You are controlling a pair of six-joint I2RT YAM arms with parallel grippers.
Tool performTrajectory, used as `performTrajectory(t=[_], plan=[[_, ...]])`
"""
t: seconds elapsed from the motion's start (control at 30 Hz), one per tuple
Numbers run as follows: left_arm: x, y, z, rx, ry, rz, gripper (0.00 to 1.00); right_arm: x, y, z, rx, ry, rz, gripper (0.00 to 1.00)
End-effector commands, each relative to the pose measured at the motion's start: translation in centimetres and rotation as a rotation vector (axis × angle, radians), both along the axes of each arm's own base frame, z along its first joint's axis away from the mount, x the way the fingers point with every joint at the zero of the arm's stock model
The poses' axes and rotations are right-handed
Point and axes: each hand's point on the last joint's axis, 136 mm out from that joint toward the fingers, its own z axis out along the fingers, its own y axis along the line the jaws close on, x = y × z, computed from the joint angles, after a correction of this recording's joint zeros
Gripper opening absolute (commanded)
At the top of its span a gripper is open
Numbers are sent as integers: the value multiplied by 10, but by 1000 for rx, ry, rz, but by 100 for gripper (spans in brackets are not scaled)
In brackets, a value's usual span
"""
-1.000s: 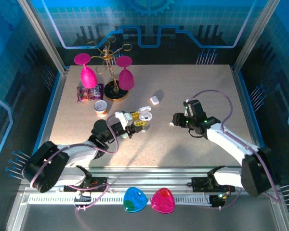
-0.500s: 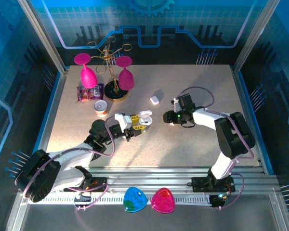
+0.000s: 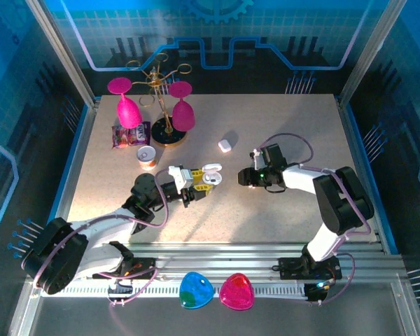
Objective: Insert the wireless bluetooth earbuds into the charging case
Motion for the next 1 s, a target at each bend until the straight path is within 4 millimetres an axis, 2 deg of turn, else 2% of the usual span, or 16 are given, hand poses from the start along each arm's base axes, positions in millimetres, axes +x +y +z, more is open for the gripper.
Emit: performTrajectory(t=[0.0,0.2,0.37,0.5,0.83,0.97], plan=[[-2,-5,13,-23,-46,-30,22,-8,-7,4,7,-5,-5,54],[-2,-5,13,-22,-43,-31,22,-13,-18,-3,-35,6,-28,52],[-1,-5,12,-16,-42,-27,22,-10,-26,-4,-64,-1,-56,63],[0,-6,11,-14,-38,-26,22,-15,-27,-5,-53,12,-65,64],[1,-6,10,-14,-40,-24,23,-56,-22,-8,-29,87,-34,63],[1,-7,11,-22,-37,-28,23,-67,-10,-1,10,83,0,63]])
